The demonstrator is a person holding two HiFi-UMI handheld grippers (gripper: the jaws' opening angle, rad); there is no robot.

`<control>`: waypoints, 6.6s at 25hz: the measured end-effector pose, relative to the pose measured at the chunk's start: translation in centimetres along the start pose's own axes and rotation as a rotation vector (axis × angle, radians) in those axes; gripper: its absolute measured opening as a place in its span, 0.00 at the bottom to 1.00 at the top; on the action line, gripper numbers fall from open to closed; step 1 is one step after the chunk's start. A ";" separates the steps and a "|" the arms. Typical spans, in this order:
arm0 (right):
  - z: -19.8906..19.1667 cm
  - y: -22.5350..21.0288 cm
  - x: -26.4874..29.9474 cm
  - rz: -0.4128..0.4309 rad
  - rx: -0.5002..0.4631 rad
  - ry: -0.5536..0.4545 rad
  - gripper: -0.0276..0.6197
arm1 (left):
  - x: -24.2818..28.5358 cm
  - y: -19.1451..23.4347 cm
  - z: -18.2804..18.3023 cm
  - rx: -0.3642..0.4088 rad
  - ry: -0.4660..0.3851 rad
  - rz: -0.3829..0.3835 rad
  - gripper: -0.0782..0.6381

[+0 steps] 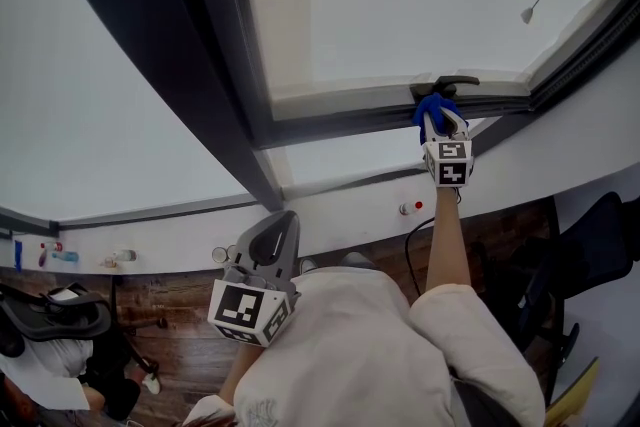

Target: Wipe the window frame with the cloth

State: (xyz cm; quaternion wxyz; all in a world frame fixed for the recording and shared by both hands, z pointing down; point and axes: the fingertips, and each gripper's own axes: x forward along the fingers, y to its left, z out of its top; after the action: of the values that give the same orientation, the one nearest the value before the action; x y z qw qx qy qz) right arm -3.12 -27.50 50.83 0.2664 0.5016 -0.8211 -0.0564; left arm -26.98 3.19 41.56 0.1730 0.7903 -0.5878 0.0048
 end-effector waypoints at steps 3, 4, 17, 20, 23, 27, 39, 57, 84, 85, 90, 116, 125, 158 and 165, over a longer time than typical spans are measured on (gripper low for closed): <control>-0.1 -0.2 -0.1 0.012 0.010 -0.003 0.19 | 0.1 -0.5 0.1 0.005 0.001 0.008 0.12; -0.1 -0.3 -0.2 0.016 0.008 -0.006 0.19 | 0.2 -0.7 0.1 0.007 0.002 0.011 0.12; 1.0 -1.3 -2.4 0.253 -0.007 -0.183 0.19 | 7.7 -6.8 0.6 0.037 0.018 0.099 0.12; 1.7 -4.0 -5.3 0.286 -0.060 -0.259 0.19 | 10.6 -10.3 0.9 0.039 0.010 0.107 0.12; 2.3 -9.2 -8.1 0.276 -0.088 -0.330 0.19 | 13.7 -14.2 0.6 0.037 -0.001 0.101 0.12; 1.4 -17.2 -9.7 0.221 -0.104 -0.358 0.19 | 17.4 -18.8 -0.5 0.021 -0.009 0.096 0.12; 3.6 -35.0 -15.0 -0.069 -0.116 -0.437 0.19 | 24.3 -27.8 -1.7 -0.007 0.012 0.003 0.12; 24.7 -47.9 -17.5 -0.517 -0.252 -0.526 0.19 | 26.7 -26.2 1.7 0.001 0.042 -0.078 0.12; 25.1 -50.8 -16.5 -0.694 -0.364 -0.440 0.19 | 27.5 -24.3 2.6 -0.054 0.007 -0.058 0.12; 24.8 -50.6 -16.3 -0.689 -0.363 -0.436 0.19 | 27.4 -24.3 2.5 -0.056 0.008 -0.057 0.12; 23.3 -50.1 -15.6 -0.685 -0.379 -0.414 0.19 | 27.1 -24.2 2.1 -0.060 0.018 -0.059 0.12; 17.0 -47.7 -12.9 -0.622 -0.312 -0.344 0.19 | 26.2 -24.7 1.9 -0.062 0.022 -0.068 0.12; 15.2 -46.9 -12.2 -0.595 -0.314 -0.315 0.19 | 25.2 -25.1 1.5 -0.067 0.030 -0.055 0.12; 9.7 -44.9 -9.8 -0.538 -0.350 -0.256 0.19 | 24.5 -23.7 6.0 0.030 -0.066 -0.142 0.12; 7.9 -43.8 -9.1 -0.507 -0.356 -0.235 0.19 | 24.7 -25.0 5.2 0.007 -0.046 -0.170 0.12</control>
State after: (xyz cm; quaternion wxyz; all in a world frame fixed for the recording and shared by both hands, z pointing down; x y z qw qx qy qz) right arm 31.00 -42.57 24.86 0.2308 0.6256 -0.6726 -0.3208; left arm 2.93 -14.93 35.20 0.1564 0.8379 -0.5222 -0.0262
